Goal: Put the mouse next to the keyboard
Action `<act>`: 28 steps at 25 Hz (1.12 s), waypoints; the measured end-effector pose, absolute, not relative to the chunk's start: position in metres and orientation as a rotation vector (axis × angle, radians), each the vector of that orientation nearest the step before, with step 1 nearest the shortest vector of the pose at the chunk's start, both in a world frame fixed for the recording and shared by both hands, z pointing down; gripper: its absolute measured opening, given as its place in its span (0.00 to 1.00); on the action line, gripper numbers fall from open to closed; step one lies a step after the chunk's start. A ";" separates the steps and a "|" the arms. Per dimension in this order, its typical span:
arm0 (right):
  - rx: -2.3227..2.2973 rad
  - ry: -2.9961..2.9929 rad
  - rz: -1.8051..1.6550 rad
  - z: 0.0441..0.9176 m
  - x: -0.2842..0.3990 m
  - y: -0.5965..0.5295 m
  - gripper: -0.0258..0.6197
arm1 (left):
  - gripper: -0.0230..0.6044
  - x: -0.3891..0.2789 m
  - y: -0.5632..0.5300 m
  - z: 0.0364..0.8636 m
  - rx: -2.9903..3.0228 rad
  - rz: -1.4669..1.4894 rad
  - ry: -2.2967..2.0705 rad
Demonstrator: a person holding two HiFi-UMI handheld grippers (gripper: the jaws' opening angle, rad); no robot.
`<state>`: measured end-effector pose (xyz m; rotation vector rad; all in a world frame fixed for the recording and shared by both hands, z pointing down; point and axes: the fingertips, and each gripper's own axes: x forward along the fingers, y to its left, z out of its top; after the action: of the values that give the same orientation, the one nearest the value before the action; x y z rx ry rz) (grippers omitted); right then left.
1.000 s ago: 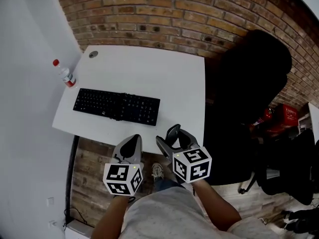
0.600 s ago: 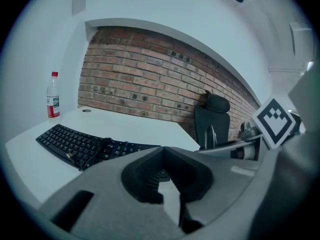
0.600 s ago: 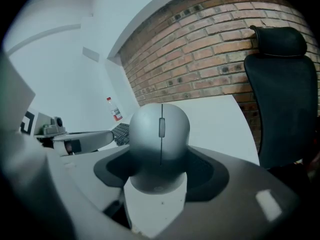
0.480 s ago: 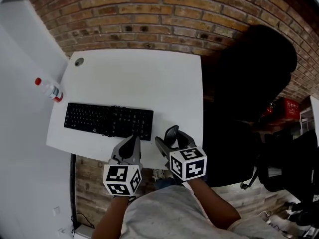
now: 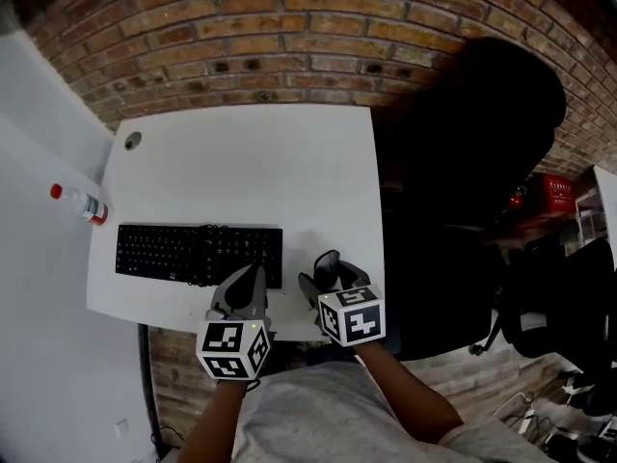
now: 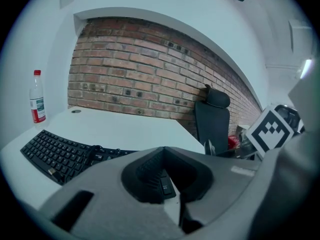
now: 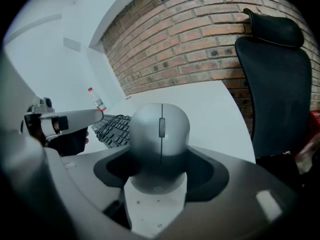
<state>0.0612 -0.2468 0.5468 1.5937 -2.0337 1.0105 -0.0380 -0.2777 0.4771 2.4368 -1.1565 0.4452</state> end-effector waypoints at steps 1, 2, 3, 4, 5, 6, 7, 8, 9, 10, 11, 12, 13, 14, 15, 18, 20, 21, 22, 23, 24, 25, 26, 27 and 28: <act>1.602 -2.020 1.016 0.549 0.063 -0.247 0.52 | 0.02 -0.037 -0.280 0.478 2.441 0.449 -1.147; 1.614 -2.004 1.022 0.551 0.064 -0.247 0.52 | 0.02 -0.036 -0.283 0.478 2.446 0.453 -1.136; 1.628 -1.987 1.031 0.553 0.066 -0.247 0.52 | 0.02 -0.034 -0.285 0.479 2.453 0.457 -1.121; 1.645 -1.970 1.040 0.554 0.067 -0.247 0.52 | 0.02 -0.033 -0.288 0.479 2.459 0.461 -1.106; 1.661 -1.952 1.050 0.556 0.068 -0.248 0.52 | 0.02 -0.032 -0.291 0.479 2.466 0.464 -1.089; 1.677 -1.935 1.059 0.557 0.069 -0.249 0.52 | 0.02 -0.031 -0.294 0.479 2.471 0.466 -1.071; 1.694 -1.915 1.068 0.558 0.069 -0.250 0.52 | 0.02 -0.031 -0.297 0.479 2.476 0.467 -1.050; 1.713 -1.893 1.079 0.559 0.069 -0.250 0.52 | 0.02 -0.031 -0.300 0.480 2.482 0.469 -1.027; 1.733 -1.868 1.092 0.560 0.069 -0.251 0.52 | 0.02 -0.031 -0.303 0.481 2.489 0.471 -1.001; 1.751 -1.842 1.103 0.562 0.068 -0.252 0.52 | 0.02 -0.031 -0.307 0.483 2.496 0.473 -0.973; 1.768 -1.817 1.111 0.564 0.066 -0.254 0.52 | 0.02 -0.031 -0.311 0.484 2.504 0.475 -0.946; 1.781 -1.794 1.114 0.566 0.064 -0.256 0.52 | 0.02 -0.032 -0.315 0.485 2.511 0.475 -0.921; 1.793 -1.771 1.118 0.569 0.062 -0.259 0.52 | 0.02 -0.033 -0.319 0.485 2.519 0.476 -0.897; 1.803 -1.747 1.120 0.571 0.060 -0.261 0.52 | 0.02 -0.034 -0.322 0.485 2.528 0.476 -0.874; 1.812 -1.722 1.122 0.573 0.058 -0.262 0.52 | 0.02 -0.035 -0.324 0.485 2.537 0.477 -0.851; 1.833 -1.652 1.133 0.578 0.056 -0.264 0.52 | 0.02 -0.037 -0.331 0.485 2.560 0.485 -0.795; 1.850 -1.620 1.145 0.578 0.055 -0.265 0.52 | 0.02 -0.040 -0.338 0.485 2.564 0.488 -0.771; 1.860 -1.610 1.142 0.578 0.055 -0.266 0.52 | 0.02 -0.042 -0.341 0.484 2.565 0.488 -0.760; 1.871 -1.603 1.135 0.578 0.054 -0.268 0.52 | 0.02 -0.043 -0.344 0.484 2.567 0.486 -0.749; 1.881 -1.596 1.127 0.578 0.054 -0.270 0.52 | 0.02 -0.044 -0.347 0.483 2.570 0.485 -0.738; 1.891 -1.587 1.120 0.578 0.054 -0.272 0.52 | 0.02 -0.045 -0.350 0.483 2.574 0.484 -0.727; 1.900 -1.578 1.114 0.578 0.054 -0.273 0.52 | 0.02 -0.046 -0.352 0.483 2.576 0.482 -0.716; 1.910 -1.567 1.109 0.578 0.055 -0.273 0.52 | 0.02 -0.046 -0.354 0.483 2.578 0.479 -0.705; 1.918 -1.555 1.104 0.579 0.055 -0.274 0.52 | 0.02 -0.045 -0.355 0.483 2.580 0.476 -0.694; 1.924 -1.542 1.100 0.579 0.056 -0.274 0.52 | 0.02 -0.045 -0.356 0.483 2.581 0.474 -0.682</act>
<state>0.0557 -0.2739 0.5793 1.9242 -1.5421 1.1003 -0.0449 -0.3560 0.4825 2.5811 -0.6821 0.4736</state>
